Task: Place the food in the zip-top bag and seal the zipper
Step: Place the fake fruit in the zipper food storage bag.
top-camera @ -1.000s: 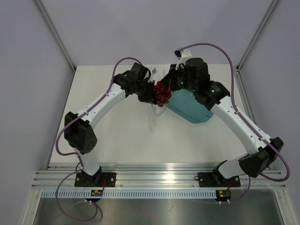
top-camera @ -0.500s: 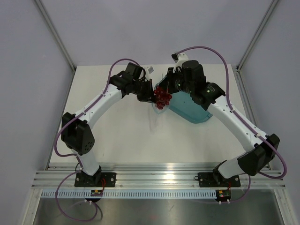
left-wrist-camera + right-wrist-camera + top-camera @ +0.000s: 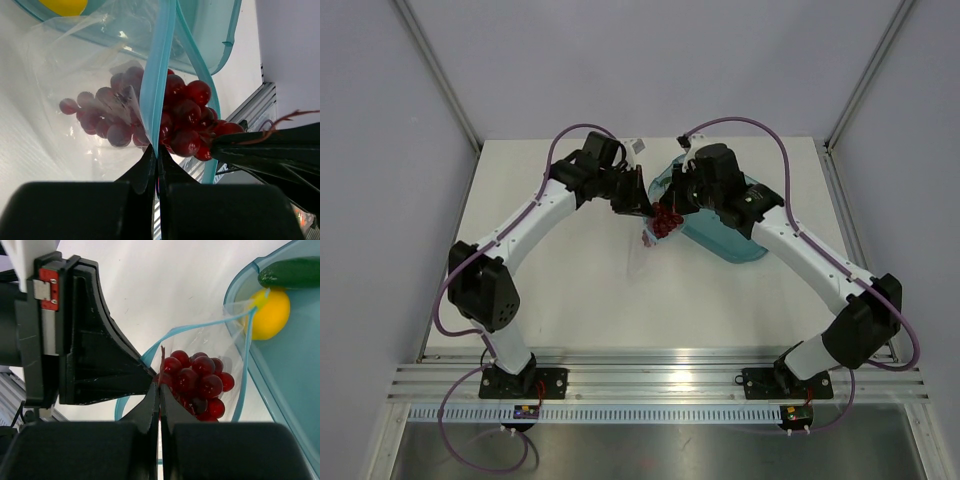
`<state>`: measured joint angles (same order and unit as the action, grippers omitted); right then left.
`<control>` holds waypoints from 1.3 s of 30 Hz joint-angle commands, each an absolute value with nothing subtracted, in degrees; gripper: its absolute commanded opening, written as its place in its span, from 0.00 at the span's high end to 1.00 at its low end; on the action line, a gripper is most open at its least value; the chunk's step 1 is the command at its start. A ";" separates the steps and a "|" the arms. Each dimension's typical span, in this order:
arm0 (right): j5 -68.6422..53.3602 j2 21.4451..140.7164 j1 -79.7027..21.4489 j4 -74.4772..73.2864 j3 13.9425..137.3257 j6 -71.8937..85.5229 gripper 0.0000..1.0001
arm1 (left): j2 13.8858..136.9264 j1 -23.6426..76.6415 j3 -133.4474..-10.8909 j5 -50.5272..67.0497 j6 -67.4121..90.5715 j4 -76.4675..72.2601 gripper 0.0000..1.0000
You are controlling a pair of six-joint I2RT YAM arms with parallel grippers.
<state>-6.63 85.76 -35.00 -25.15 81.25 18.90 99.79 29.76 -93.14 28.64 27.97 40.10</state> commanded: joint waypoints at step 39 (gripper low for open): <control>-2.29 71.90 -34.28 -24.88 60.66 27.86 0.43 | 92.11 27.51 -89.38 35.24 30.67 33.66 1.00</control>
